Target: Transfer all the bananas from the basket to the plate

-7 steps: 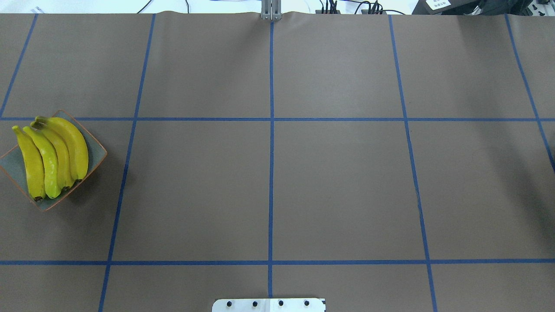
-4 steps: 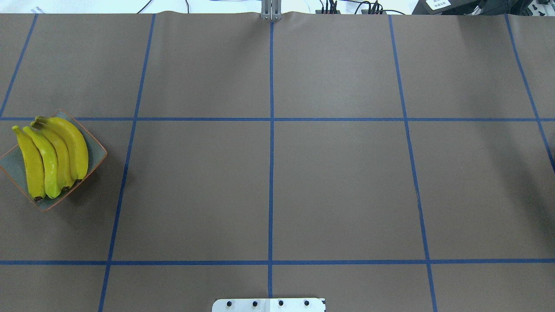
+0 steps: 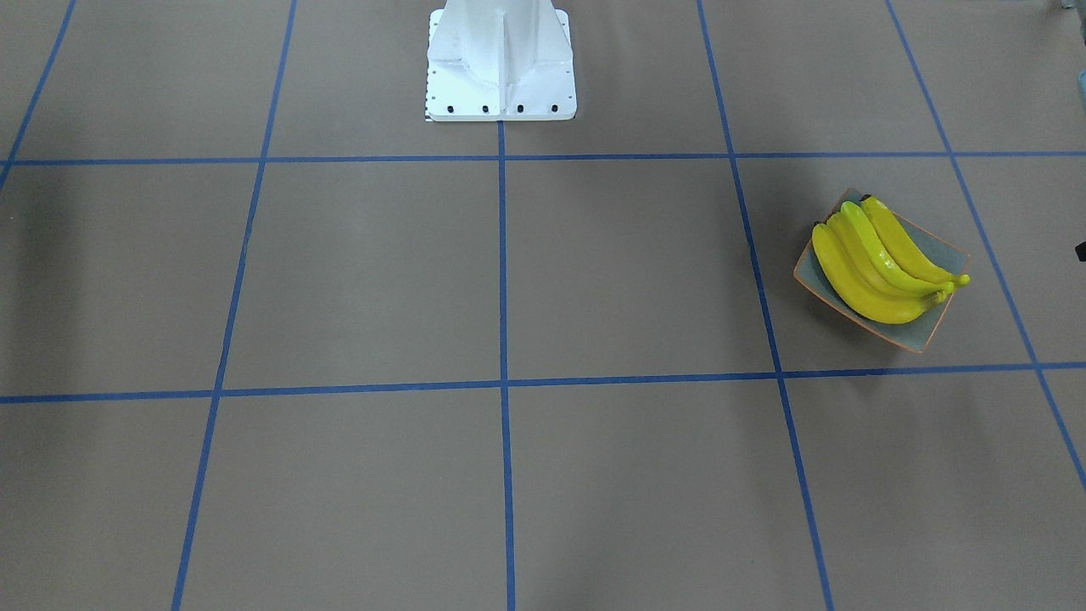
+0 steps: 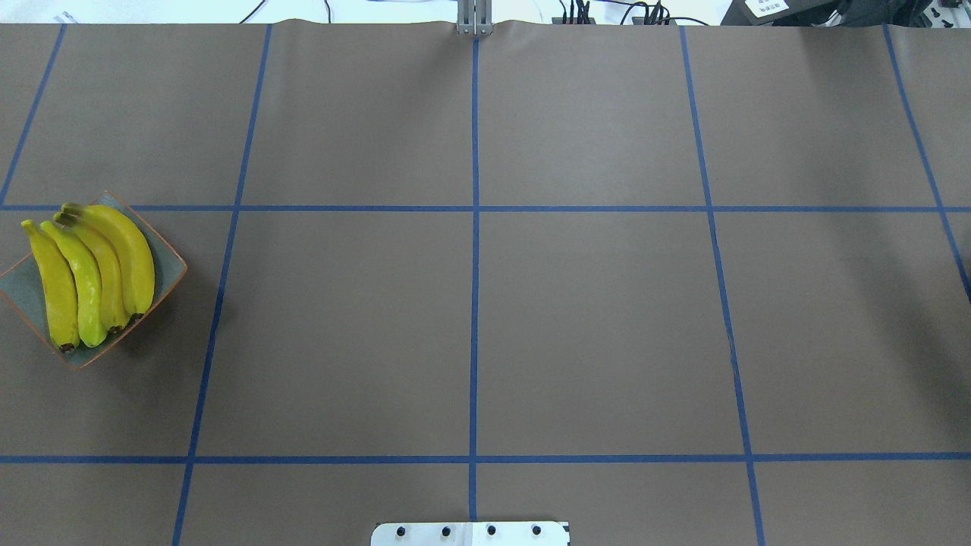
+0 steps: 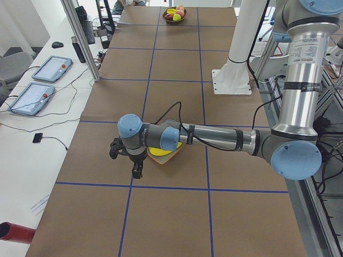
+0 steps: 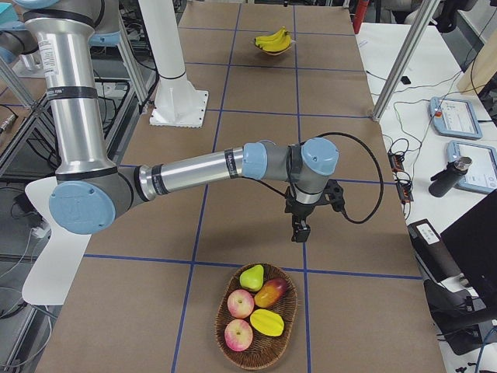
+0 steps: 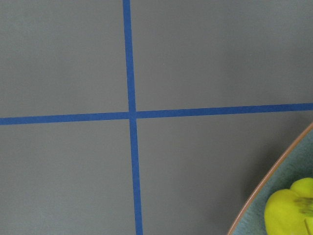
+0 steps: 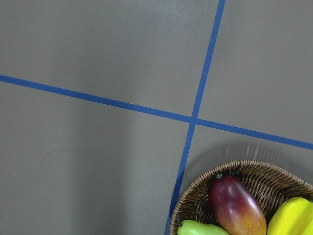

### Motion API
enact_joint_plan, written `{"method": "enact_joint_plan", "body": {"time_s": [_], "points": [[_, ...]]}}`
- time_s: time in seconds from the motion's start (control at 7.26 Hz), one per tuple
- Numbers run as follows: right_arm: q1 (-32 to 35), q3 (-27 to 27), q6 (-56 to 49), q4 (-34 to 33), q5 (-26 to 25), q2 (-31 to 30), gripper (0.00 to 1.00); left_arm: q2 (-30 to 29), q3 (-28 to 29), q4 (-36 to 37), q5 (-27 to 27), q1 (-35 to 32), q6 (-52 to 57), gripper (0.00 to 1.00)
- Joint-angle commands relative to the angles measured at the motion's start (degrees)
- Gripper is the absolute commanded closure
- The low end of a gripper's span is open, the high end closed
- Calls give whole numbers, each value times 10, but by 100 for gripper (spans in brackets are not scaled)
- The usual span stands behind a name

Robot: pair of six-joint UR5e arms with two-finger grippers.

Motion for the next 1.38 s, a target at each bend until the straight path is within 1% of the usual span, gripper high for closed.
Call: {"method": "enact_joint_plan", "body": {"time_s": [0.0,0.41,0.69,0.83,1.24], "points": [[0,6,-13,-18,1,-1,0,3,6,1,0,-18,39,0],[0,3,-13,-17,1,-8,0,-1,4,11,-7,-28,36,0],[0,-5,-13,-10,-2,-11,0,-12,4,35,-24,-39,30,0],[0,-7,-13,-10,-3,-11,0,-18,2,36,-25,-43,10,0],[-1,-8,-11,-9,-4,-13,0,-26,2,28,-23,-44,9,0]]}}
